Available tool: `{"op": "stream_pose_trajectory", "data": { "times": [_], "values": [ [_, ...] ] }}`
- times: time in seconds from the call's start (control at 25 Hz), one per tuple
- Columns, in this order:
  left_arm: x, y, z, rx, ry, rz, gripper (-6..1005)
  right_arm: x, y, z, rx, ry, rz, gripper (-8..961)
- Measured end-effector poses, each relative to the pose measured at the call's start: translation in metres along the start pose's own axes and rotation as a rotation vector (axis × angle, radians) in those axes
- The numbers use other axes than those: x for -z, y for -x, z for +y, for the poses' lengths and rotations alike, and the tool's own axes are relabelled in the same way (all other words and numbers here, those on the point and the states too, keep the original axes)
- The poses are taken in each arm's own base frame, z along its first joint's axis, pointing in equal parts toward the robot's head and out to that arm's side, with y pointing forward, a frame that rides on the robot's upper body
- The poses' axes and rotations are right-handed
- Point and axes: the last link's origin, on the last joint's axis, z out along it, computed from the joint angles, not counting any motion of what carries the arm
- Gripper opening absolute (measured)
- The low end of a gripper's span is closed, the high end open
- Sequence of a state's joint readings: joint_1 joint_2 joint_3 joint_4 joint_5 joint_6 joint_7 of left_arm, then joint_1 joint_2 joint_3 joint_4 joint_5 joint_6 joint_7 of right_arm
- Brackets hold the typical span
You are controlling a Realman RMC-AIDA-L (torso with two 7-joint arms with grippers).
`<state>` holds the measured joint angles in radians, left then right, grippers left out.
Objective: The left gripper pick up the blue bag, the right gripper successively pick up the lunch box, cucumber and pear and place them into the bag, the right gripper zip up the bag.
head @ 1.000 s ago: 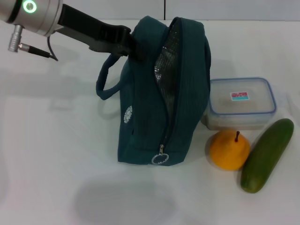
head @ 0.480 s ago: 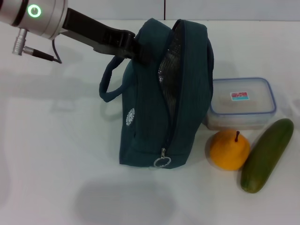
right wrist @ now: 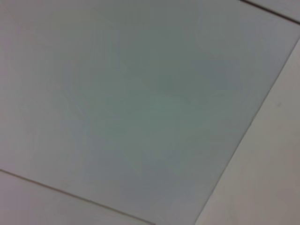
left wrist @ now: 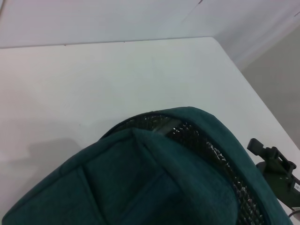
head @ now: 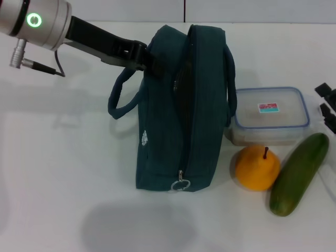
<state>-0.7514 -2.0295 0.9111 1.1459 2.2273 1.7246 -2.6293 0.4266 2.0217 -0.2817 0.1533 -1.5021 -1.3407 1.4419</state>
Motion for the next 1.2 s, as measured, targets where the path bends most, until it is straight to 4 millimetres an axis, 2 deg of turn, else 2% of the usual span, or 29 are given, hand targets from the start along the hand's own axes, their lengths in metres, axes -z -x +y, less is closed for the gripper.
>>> {"op": "stream_pose_trajectory", "data": {
  "times": [0.44,1.2],
  "values": [
    [0.0,0.004,-0.002,0.001,0.001,-0.002,57,-0.013,-0.006,0.004,-0.012,0.002,0.055,751],
    [-0.001,0.004,-0.002,-0.01,0.0,0.0,57,-0.014,-0.01,0.005,-0.043,0.006,0.09,739]
  ]
}}
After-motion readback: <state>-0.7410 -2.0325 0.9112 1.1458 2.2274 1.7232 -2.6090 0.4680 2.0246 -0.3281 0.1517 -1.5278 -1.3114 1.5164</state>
